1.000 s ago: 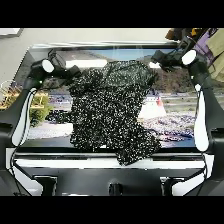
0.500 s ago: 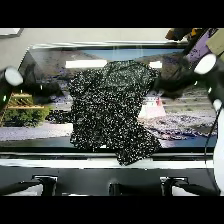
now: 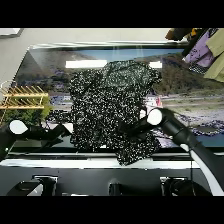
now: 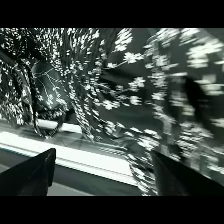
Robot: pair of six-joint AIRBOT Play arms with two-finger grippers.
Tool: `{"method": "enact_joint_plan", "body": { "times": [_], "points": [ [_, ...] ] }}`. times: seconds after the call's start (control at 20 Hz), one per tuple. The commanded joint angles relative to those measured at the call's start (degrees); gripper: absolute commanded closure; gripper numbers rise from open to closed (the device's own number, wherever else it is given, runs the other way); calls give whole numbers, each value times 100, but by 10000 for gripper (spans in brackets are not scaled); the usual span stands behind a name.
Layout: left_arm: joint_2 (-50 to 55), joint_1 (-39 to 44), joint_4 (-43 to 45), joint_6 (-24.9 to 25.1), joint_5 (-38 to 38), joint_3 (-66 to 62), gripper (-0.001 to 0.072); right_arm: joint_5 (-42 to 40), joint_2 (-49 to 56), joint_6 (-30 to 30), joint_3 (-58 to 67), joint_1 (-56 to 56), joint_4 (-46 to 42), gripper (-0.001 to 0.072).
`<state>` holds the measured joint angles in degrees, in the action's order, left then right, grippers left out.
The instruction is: Fold the clothes and pants, and hang the long-sleeved shirts on hangers.
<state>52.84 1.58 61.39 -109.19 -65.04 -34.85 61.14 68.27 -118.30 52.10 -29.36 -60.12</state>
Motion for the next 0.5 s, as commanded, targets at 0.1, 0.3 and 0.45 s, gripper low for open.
{"method": "enact_joint_plan", "body": {
  "times": [0.1,0.3,0.45],
  "points": [
    [-42,7,-251,-26,122,468,85,-682,699,-708,-188,-625,210,42],
    [138,7,-249,-2,192,468,84,-756,846,-708,-188,-625,216,42],
    [236,4,-249,238,264,466,84,-549,776,-592,-186,-424,197,21]
  ]
}}
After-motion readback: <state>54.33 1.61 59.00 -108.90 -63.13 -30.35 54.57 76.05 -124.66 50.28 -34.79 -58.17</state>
